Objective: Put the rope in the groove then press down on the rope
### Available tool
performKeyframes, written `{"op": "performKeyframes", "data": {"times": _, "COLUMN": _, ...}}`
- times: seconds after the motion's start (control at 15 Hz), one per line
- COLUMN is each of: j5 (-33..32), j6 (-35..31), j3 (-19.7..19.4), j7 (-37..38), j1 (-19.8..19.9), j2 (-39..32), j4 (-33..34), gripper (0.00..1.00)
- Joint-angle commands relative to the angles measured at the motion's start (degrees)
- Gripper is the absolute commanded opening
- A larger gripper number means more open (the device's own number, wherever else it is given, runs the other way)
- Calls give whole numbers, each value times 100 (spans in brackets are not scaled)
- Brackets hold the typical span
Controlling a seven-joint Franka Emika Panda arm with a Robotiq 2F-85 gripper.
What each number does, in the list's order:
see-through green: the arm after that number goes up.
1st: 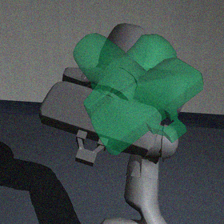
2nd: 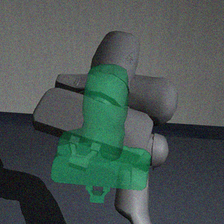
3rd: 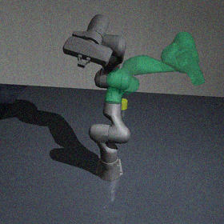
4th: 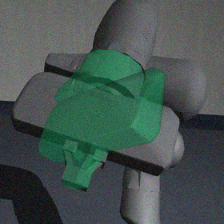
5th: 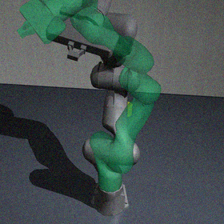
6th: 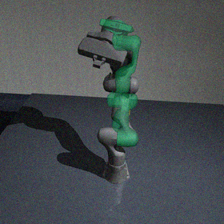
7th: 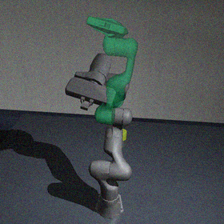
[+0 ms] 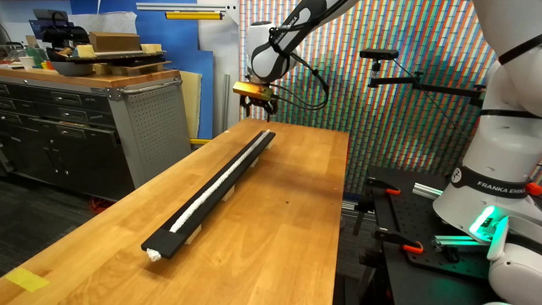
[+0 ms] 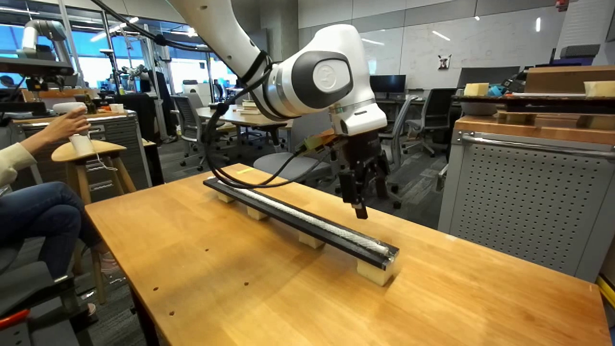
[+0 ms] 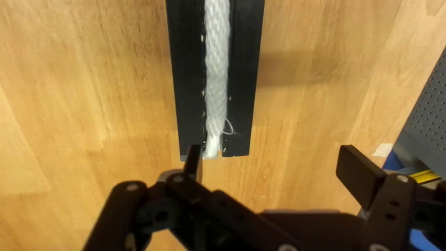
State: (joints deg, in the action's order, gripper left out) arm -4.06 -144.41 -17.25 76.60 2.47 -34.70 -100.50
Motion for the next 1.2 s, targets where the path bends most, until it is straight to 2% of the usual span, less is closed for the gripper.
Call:
{"op": "performKeyframes", "data": {"times": 0.0, "j5": -118, "j6": -20, "j3": 195, "j7": -657, "j1": -88, "j2": 555, "j4": -472, "gripper": 100}}
{"op": "performKeyframes", "data": {"times": 0.4, "j5": -84, "j6": 221, "j3": 651, "j7": -1909, "j1": -251, "j2": 939, "j4": -839, "gripper": 100}}
{"op": "performKeyframes", "data": {"times": 0.67, "j5": -287, "j6": 564, "j3": 819, "j7": -2497, "j1": -593, "j2": 1242, "j4": -1061, "gripper": 100}}
{"op": "performKeyframes", "data": {"times": 1.13, "j5": -264, "j6": 1011, "j3": 1421, "j7": -3565, "j1": -982, "j2": 1574, "j4": -1183, "gripper": 100}}
